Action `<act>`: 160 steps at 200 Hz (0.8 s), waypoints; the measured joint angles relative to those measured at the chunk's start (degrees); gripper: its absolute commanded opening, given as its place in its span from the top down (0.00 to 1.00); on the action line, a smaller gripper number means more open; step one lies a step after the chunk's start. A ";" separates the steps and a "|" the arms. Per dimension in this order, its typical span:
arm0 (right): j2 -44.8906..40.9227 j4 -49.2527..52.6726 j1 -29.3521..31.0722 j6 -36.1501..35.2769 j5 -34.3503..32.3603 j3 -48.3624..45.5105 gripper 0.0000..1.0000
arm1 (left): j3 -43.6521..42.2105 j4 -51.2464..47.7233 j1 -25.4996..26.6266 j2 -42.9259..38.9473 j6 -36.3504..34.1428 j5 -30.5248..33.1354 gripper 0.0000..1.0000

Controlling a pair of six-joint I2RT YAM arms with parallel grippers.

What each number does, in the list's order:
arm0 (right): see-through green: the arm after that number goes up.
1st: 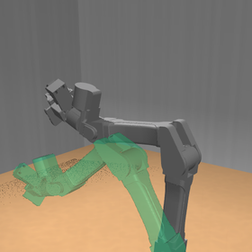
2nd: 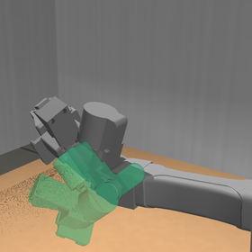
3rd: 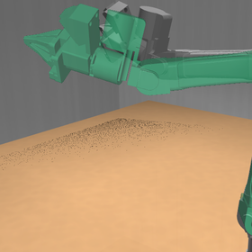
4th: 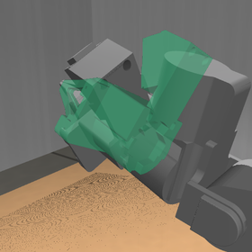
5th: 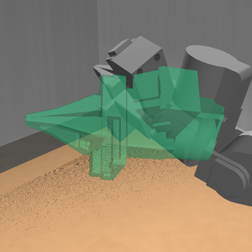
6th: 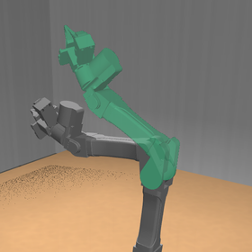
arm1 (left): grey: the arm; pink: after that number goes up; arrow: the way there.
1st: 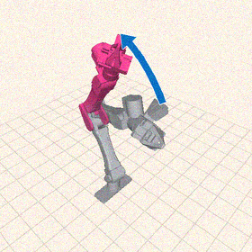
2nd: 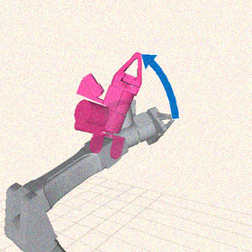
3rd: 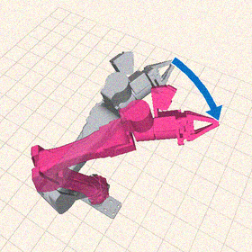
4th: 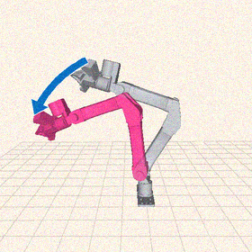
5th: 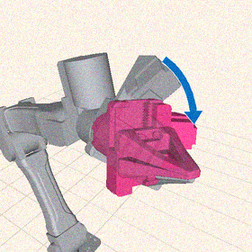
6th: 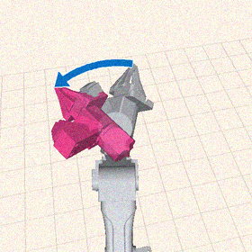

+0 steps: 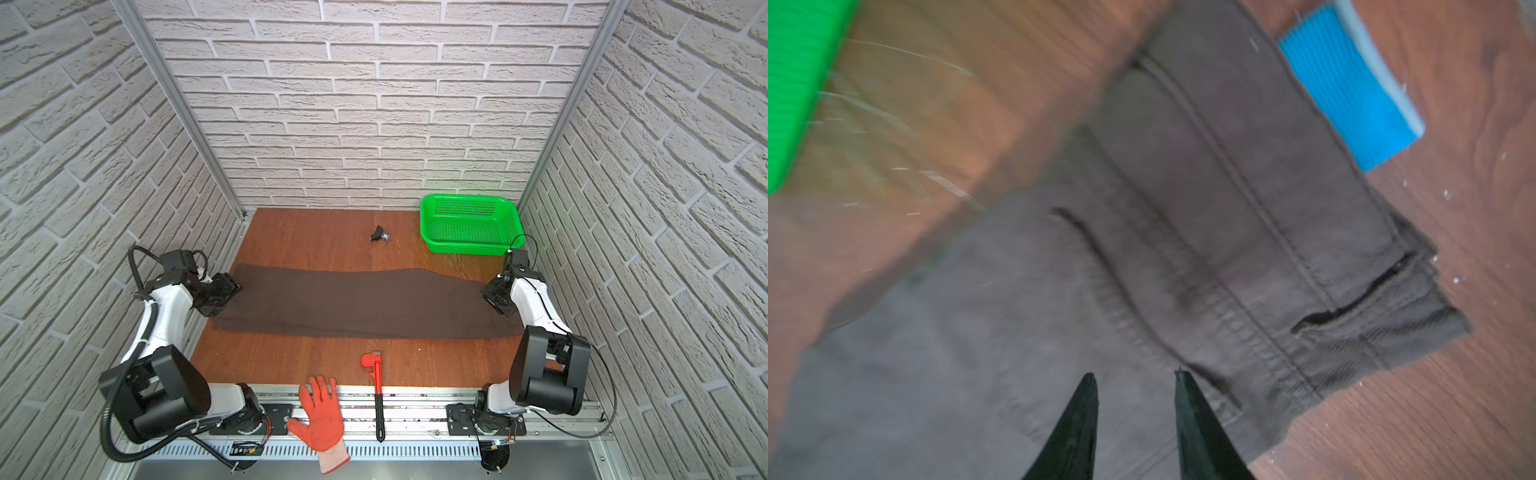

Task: Fold and stack the trousers

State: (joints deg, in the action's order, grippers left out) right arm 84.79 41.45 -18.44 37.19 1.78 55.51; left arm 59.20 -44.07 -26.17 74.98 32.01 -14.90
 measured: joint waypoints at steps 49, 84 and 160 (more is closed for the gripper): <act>6.05 -4.48 -3.74 0.81 3.21 -2.19 0.66 | 1.05 -2.21 -2.01 -2.67 -0.50 -0.66 0.30; 8.33 -6.47 -6.43 0.98 5.27 -2.12 0.66 | 2.54 -2.73 -2.23 -3.34 -0.52 -0.92 0.30; 8.39 -6.54 -9.55 0.44 6.43 2.38 0.66 | 3.65 -2.73 -3.30 -3.08 -0.76 -2.03 0.30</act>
State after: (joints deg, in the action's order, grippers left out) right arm 93.19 34.92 -27.99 37.63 8.21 57.89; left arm 62.85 -46.81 -29.47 71.90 31.24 -16.93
